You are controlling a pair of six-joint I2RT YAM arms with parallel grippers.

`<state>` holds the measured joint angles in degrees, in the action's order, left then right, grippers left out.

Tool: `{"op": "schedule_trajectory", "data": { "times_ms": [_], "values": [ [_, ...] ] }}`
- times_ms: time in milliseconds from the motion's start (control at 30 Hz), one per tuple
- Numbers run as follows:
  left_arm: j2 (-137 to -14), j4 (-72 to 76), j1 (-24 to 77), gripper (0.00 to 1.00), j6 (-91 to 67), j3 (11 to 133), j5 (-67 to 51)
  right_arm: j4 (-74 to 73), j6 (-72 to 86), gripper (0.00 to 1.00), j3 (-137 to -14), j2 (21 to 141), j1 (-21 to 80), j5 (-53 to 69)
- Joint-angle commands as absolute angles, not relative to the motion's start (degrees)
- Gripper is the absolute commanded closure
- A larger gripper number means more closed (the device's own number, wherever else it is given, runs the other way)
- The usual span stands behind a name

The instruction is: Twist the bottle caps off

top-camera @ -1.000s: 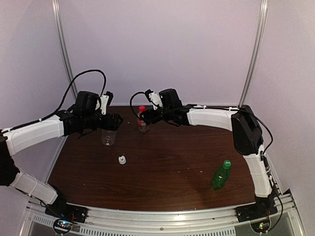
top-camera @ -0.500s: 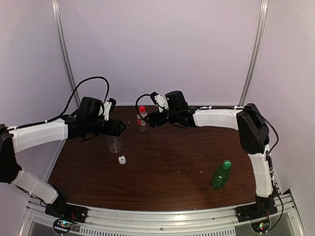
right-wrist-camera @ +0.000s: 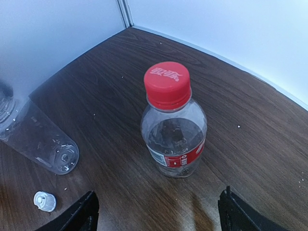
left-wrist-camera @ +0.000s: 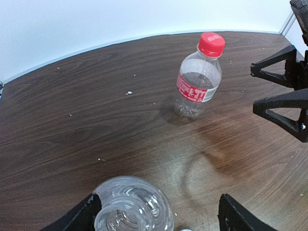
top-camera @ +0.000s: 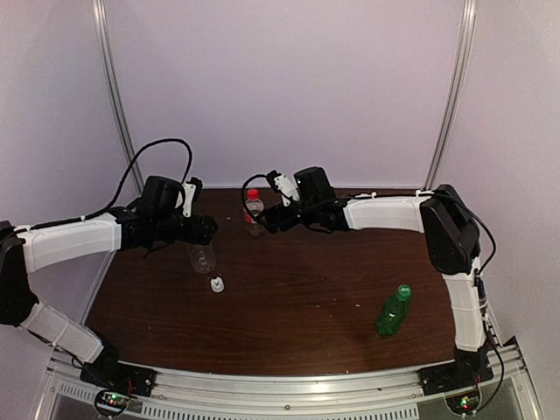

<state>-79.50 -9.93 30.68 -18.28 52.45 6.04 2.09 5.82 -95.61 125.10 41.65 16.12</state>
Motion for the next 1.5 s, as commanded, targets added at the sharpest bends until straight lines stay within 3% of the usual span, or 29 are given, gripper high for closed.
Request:
{"op": "schedule_trajectory", "data": {
  "times_ms": [0,967,1467],
  "values": [
    [-79.3,-8.5,30.3,0.14,-16.3,51.1,9.9,3.7,6.2,0.14,-94.7,122.4,41.5,17.5],
    [-74.4,-6.5,30.3,0.08,-16.0,51.0,8.5,3.3,5.7,0.13,-95.3,123.0,41.4,18.0],
    [-67.8,-9.0,30.3,0.06,-17.7,53.7,4.9,0.4,5.5,0.17,-114.3,133.8,41.2,17.5]
  ]
}}
